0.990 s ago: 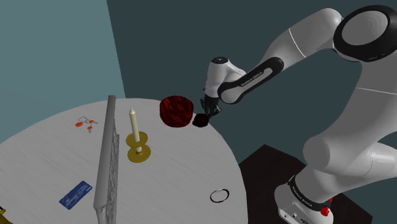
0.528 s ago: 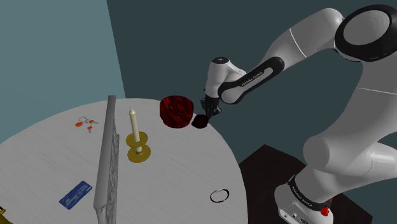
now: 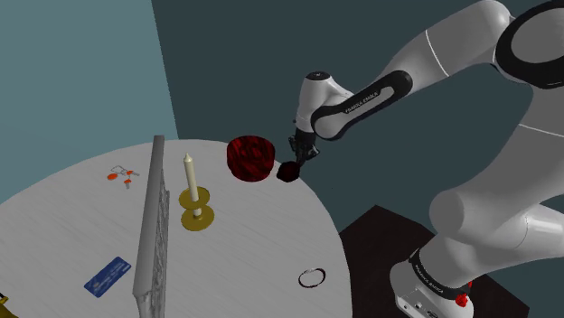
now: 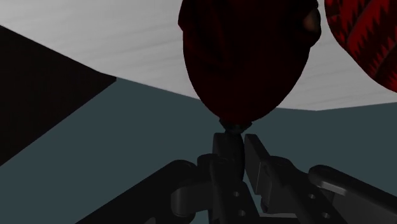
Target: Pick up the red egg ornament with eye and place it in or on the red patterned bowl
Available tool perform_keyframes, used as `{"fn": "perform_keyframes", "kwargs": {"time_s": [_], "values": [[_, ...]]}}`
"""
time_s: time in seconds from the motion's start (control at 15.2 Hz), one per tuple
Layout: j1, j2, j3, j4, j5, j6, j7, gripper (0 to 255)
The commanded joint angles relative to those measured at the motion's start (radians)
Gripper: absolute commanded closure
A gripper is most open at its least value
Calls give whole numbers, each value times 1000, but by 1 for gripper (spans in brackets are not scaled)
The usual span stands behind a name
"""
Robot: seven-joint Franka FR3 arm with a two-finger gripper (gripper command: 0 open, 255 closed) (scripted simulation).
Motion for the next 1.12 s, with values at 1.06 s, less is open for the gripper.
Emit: {"fn": "perform_keyframes", "kwargs": {"time_s": [1.06], "values": [[-111,-254,93,70,314,-174,-240,255]]}}
